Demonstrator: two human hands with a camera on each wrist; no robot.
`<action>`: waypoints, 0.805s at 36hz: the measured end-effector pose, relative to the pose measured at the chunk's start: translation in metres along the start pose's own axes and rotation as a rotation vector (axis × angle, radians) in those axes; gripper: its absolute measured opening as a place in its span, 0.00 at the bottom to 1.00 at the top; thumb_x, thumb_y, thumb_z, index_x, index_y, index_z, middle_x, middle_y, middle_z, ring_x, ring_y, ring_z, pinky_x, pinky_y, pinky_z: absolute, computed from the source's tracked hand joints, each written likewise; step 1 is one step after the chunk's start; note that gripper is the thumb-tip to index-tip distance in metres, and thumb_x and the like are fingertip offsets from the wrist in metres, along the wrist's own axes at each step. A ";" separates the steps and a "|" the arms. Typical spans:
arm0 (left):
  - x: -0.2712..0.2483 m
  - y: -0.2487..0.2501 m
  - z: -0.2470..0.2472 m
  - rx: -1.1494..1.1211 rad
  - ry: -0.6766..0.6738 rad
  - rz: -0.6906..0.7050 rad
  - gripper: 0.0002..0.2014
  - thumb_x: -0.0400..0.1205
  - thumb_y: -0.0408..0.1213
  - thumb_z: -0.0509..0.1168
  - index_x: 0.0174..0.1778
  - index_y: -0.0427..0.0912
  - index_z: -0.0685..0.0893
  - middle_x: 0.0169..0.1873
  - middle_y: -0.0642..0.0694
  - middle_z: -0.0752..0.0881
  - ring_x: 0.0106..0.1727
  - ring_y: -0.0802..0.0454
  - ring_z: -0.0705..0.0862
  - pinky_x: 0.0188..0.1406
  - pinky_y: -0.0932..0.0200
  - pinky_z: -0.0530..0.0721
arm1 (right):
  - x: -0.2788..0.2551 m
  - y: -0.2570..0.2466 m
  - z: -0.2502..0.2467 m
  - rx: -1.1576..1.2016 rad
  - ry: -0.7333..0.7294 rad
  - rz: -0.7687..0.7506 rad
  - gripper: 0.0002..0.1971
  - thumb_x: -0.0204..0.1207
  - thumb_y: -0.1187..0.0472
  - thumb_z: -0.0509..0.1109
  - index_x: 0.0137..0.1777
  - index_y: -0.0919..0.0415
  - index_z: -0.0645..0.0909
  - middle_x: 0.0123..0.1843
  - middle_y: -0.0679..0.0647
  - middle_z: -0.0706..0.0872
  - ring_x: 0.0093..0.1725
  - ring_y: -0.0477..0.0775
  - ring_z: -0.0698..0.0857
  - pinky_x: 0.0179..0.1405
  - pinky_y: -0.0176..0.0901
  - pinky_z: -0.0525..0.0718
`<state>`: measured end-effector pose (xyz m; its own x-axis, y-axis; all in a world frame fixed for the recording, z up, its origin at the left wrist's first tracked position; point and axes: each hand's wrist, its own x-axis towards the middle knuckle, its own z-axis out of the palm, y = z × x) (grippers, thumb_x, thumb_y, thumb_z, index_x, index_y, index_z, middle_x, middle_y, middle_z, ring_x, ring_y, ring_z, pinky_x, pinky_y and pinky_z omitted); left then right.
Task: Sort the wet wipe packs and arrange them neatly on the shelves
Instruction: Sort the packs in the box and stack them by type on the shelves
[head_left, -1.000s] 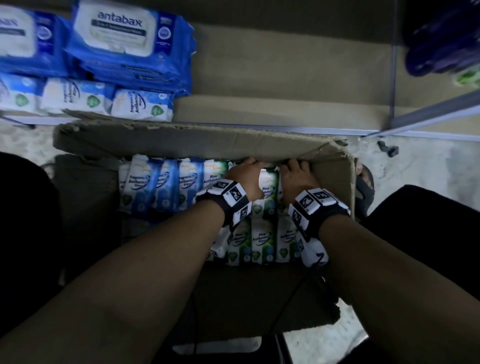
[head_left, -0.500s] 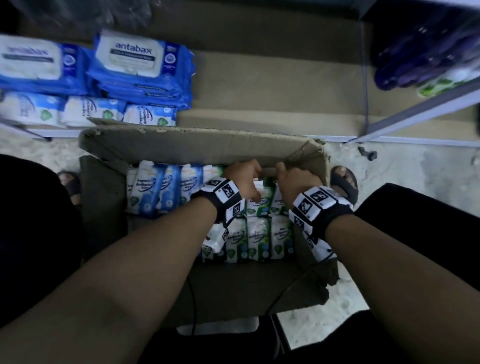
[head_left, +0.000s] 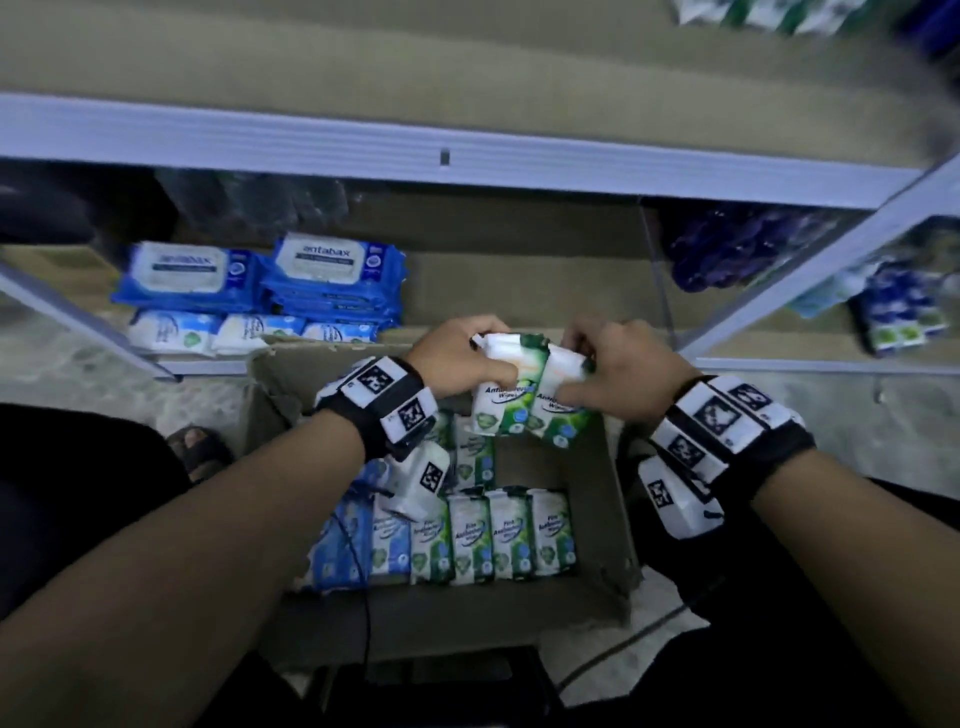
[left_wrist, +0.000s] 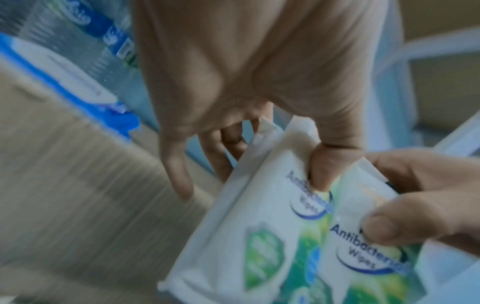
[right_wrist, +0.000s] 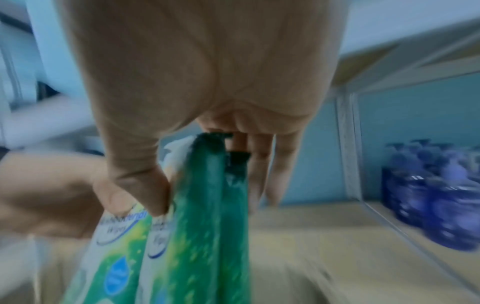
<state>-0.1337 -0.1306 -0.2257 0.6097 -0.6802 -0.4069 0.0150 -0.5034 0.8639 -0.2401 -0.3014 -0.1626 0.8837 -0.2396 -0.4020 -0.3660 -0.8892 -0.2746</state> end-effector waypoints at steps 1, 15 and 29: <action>-0.006 0.010 -0.007 -0.013 0.005 0.017 0.15 0.68 0.32 0.78 0.48 0.47 0.86 0.40 0.50 0.89 0.38 0.58 0.83 0.34 0.67 0.76 | -0.005 -0.004 -0.009 0.042 0.040 -0.022 0.20 0.62 0.46 0.81 0.49 0.49 0.76 0.45 0.48 0.86 0.45 0.52 0.83 0.43 0.44 0.80; -0.079 0.121 -0.107 -0.306 0.253 0.200 0.24 0.73 0.32 0.79 0.63 0.44 0.78 0.49 0.46 0.92 0.49 0.47 0.92 0.45 0.45 0.91 | -0.024 -0.052 -0.108 0.857 0.577 -0.160 0.16 0.65 0.58 0.84 0.49 0.55 0.84 0.43 0.49 0.91 0.43 0.46 0.89 0.42 0.40 0.85; -0.059 0.129 -0.188 -0.586 0.523 0.192 0.15 0.76 0.39 0.75 0.53 0.40 0.80 0.46 0.39 0.92 0.46 0.43 0.92 0.42 0.48 0.92 | 0.048 -0.087 -0.146 1.223 0.599 -0.080 0.15 0.70 0.58 0.82 0.53 0.63 0.84 0.44 0.55 0.93 0.43 0.52 0.93 0.41 0.44 0.91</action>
<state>-0.0192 -0.0551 -0.0345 0.9337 -0.3157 -0.1690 0.1966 0.0573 0.9788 -0.1232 -0.2922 -0.0300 0.7901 -0.6130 0.0026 -0.0539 -0.0736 -0.9958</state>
